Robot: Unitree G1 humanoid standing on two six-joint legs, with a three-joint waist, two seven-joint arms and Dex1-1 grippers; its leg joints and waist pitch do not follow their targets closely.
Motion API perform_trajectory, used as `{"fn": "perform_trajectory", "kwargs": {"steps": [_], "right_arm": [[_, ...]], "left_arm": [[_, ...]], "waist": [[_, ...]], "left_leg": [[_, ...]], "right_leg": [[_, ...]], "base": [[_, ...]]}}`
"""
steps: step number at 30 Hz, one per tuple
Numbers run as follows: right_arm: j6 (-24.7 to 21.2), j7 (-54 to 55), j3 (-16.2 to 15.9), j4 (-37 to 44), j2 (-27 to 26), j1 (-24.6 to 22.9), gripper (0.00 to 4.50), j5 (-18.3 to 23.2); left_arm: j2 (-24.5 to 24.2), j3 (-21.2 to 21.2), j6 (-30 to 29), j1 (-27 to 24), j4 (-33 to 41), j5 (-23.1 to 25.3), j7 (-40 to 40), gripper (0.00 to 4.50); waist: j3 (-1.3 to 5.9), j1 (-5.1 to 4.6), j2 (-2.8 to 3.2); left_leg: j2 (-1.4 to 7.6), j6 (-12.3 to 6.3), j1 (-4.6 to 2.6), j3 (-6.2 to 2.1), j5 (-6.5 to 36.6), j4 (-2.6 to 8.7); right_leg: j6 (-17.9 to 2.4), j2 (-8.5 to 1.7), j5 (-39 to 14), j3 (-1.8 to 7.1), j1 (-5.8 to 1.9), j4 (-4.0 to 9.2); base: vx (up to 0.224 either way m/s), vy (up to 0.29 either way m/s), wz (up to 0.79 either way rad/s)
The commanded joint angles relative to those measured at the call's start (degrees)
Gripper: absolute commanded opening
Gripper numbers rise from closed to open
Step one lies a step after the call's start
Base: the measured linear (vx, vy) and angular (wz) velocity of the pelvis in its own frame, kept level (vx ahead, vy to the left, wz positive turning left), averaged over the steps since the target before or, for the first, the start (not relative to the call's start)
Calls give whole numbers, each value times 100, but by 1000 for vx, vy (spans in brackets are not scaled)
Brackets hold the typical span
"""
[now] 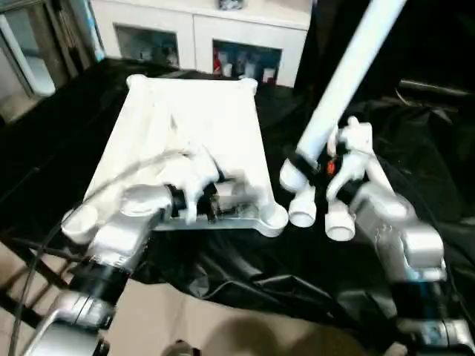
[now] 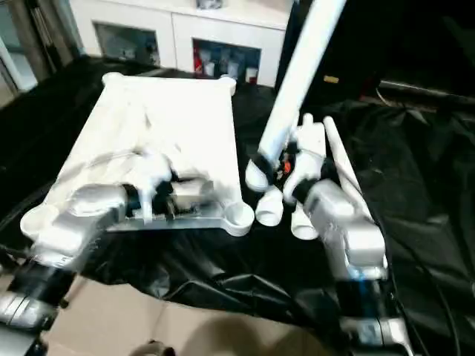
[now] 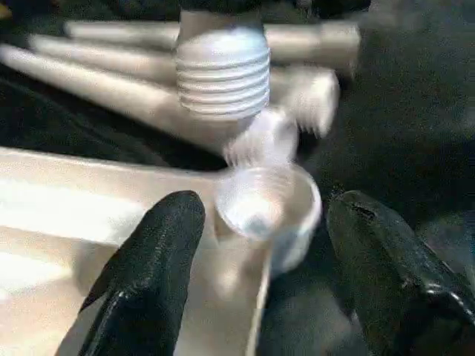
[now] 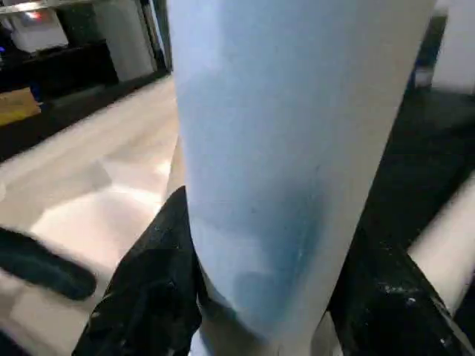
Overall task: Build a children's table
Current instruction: Pick table leg, then insert table leg to table base
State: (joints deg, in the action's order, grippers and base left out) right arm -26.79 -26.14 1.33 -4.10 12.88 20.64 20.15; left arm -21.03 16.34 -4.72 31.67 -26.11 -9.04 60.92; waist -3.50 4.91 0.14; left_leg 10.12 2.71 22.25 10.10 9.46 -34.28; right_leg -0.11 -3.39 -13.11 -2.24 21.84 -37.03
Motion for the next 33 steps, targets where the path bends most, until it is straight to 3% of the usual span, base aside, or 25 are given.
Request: {"fn": "perform_trajectory", "kwargs": {"steps": [1,2,3,5,7,13,14,15,22,27,28,33], "right_arm": [[-86,30,83,278,-8,94,189,115],[-86,30,83,278,-8,94,189,115],[-127,-3,42,324,15,59,189,105],[-124,-2,-13,313,10,53,189,68],[-115,-22,-82,316,23,43,189,29],[-222,-124,-136,471,95,-28,189,32],[-242,-158,-154,496,115,-37,189,35],[-263,-204,-167,496,129,-25,189,46],[-249,-327,-230,446,167,28,189,76],[-263,-367,-274,497,171,-19,189,62],[-263,-367,-274,497,171,-19,189,62],[-258,-418,-281,478,185,-2,189,35]], "left_arm": [[-43,88,155,88,-129,182,106,309],[-43,88,155,88,-129,182,106,309],[-78,147,106,147,-272,172,303,309],[-116,186,205,189,-415,264,286,309],[-116,205,347,266,-676,341,300,309],[-37,218,539,421,-1245,470,343,241],[-51,220,533,435,-1299,511,315,232],[-56,220,553,457,-1371,561,295,232],[-14,295,911,656,-1894,815,183,165],[-89,325,896,759,-1994,855,509,137],[-89,325,896,759,-1994,855,509,109],[-160,383,815,784,-1978,911,769,96]], "waist": [[422,-3,-10],[426,-9,9],[418,-3,-71],[414,-23,15],[419,-18,42],[426,24,4],[423,14,-62],[419,28,-20],[406,26,-32],[403,27,7],[400,21,4],[414,18,-4]], "left_leg": [[266,200,-109,-113,1021,403],[270,164,-119,-108,967,392],[271,88,-126,-95,911,389],[280,63,-143,-87,919,389],[279,82,-150,-95,948,389],[299,66,-158,-94,932,391],[302,47,-151,-85,921,398],[296,36,-151,-91,925,393],[294,66,-146,-95,1031,398],[301,116,-162,-103,1136,408],[307,127,-159,-106,1159,418],[300,80,-149,-99,1037,403]], "right_leg": [[-1084,-481,-277,267,-277,471],[-1130,-475,-212,263,-259,459],[-1162,-483,-259,265,-254,460],[-1166,-464,-279,266,-219,474],[-1195,-460,-238,265,-219,468],[-1252,-488,-113,267,-230,452],[-1255,-482,-107,266,-233,453],[-1253,-491,-169,263,-227,447],[-1171,-503,-472,275,-228,488],[-1221,-512,-547,272,-213,497],[-1220,-508,-565,269,-209,498],[-1296,-509,-284,271,-222,470]], "base": [[0,0,0],[0,0,0],[0,0,0],[0,0,0],[0,0,0],[0,0,0],[0,0,0],[0,0,0],[0,0,0],[0,0,0],[0,0,0],[0,0,0]]}}
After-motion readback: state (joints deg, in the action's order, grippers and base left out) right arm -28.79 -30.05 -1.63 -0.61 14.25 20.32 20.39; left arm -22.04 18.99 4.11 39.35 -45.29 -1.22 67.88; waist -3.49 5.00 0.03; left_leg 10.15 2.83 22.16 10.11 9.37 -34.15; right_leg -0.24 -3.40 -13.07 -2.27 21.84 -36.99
